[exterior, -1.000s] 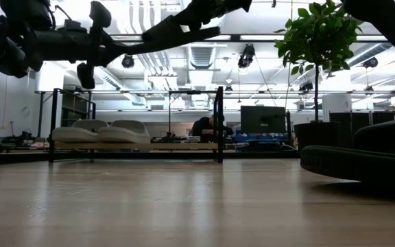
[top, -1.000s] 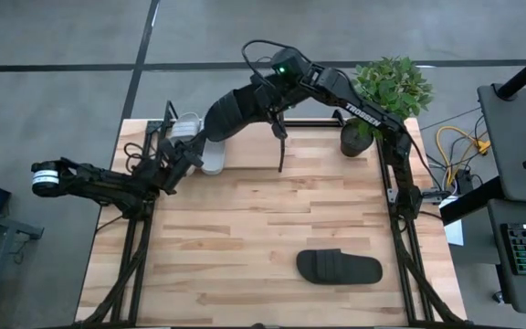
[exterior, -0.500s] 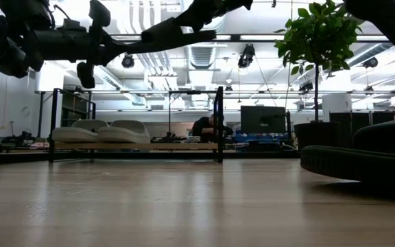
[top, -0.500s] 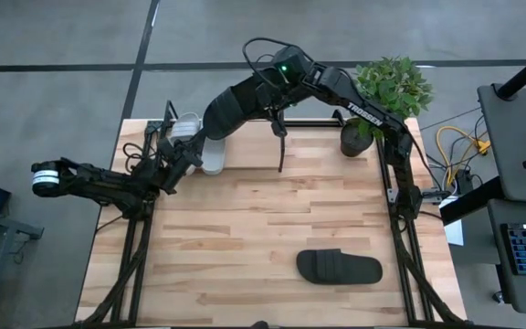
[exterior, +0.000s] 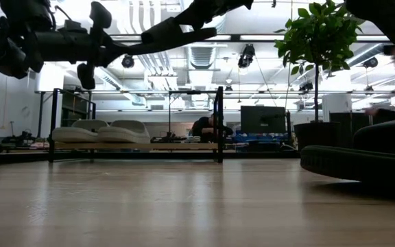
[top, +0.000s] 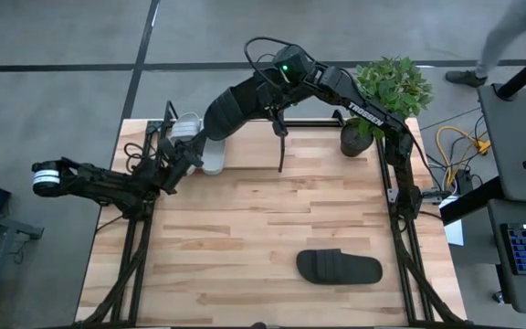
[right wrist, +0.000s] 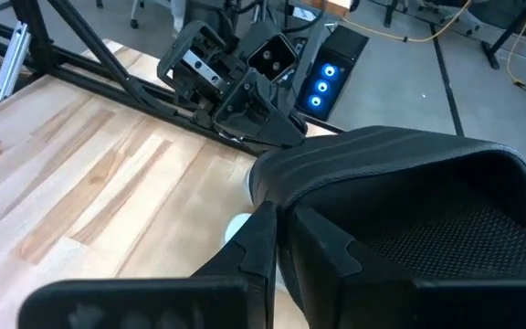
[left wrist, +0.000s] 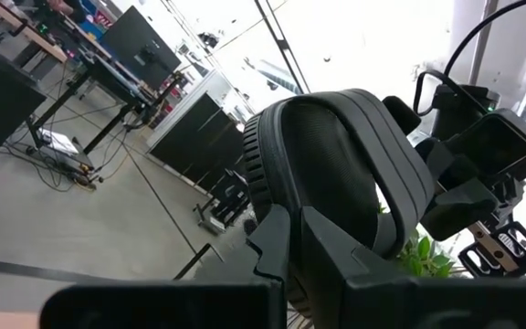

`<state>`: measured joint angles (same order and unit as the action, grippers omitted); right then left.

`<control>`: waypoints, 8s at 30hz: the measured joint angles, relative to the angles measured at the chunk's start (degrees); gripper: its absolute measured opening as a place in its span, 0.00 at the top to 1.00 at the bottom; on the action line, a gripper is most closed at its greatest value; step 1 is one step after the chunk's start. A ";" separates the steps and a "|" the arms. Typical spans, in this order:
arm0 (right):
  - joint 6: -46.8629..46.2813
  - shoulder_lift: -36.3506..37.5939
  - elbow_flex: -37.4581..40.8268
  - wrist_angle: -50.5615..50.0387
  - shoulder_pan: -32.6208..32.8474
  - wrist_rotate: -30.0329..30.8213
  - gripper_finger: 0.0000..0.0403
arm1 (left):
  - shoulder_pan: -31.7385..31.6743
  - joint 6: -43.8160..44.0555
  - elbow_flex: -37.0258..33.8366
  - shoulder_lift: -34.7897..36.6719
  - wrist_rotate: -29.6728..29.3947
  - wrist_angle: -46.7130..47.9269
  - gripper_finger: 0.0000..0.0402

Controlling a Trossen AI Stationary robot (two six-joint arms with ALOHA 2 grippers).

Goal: Pick and place slides into the shelf
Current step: Put the top black slides on the shelf

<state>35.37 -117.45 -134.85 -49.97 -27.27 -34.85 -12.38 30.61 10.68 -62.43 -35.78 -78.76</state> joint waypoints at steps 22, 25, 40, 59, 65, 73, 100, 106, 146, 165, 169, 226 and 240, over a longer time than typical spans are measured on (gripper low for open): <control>0.66 -0.12 0.24 -0.44 0.00 -0.01 0.98 | -0.04 -1.29 -0.07 -0.05 0.07 -0.28 1.00; 0.43 -0.13 0.24 -0.42 -0.02 0.00 0.97 | -0.04 -1.36 -0.07 -0.05 0.07 -0.31 1.00; 0.09 -0.13 0.28 -0.38 -0.13 0.48 0.92 | -0.04 -1.57 -0.07 -0.03 0.03 -0.63 1.00; 1.22 -0.02 0.28 -0.40 -0.28 0.59 0.92 | -0.02 -3.79 -0.07 -0.01 -0.12 -1.79 1.00; 1.22 -0.02 0.28 -0.40 -0.52 0.63 0.88 | -0.02 -4.02 -0.07 0.10 -0.08 -1.83 1.00; 0.66 0.03 0.28 -0.42 -0.55 5.12 0.74 | -0.02 -4.10 -0.07 0.18 -0.06 -1.80 1.00; -3.56 0.46 0.28 0.06 -2.16 9.77 0.68 | 0.00 -6.60 -0.07 0.37 -3.19 -1.83 1.00; -4.32 0.48 0.28 0.04 -2.32 9.83 0.68 | -0.02 -7.08 -0.07 0.37 -3.53 -1.81 1.00; -19.76 19.91 12.58 -12.46 5.99 25.13 0.74 | 2.45 -56.98 25.44 4.03 26.13 66.33 0.42; -27.82 44.17 60.93 30.63 5.51 26.34 0.79 | 5.33 -80.38 29.79 -3.95 6.01 82.83 0.42; -27.46 45.52 63.98 33.09 5.51 26.31 0.80 | 5.33 -81.15 29.79 -7.08 4.15 82.05 0.42; -25.30 45.09 68.22 35.60 5.64 25.67 0.82 | 1.23 -91.36 33.49 -25.56 -10.26 62.77 1.00; -25.30 45.09 68.22 35.56 5.64 25.65 0.83 | 4.78 -90.00 35.12 -25.56 -22.97 62.87 1.00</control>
<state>10.07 -72.36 -66.63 -14.42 -21.63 -9.19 -7.60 -59.39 45.79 -87.99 -58.74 -15.89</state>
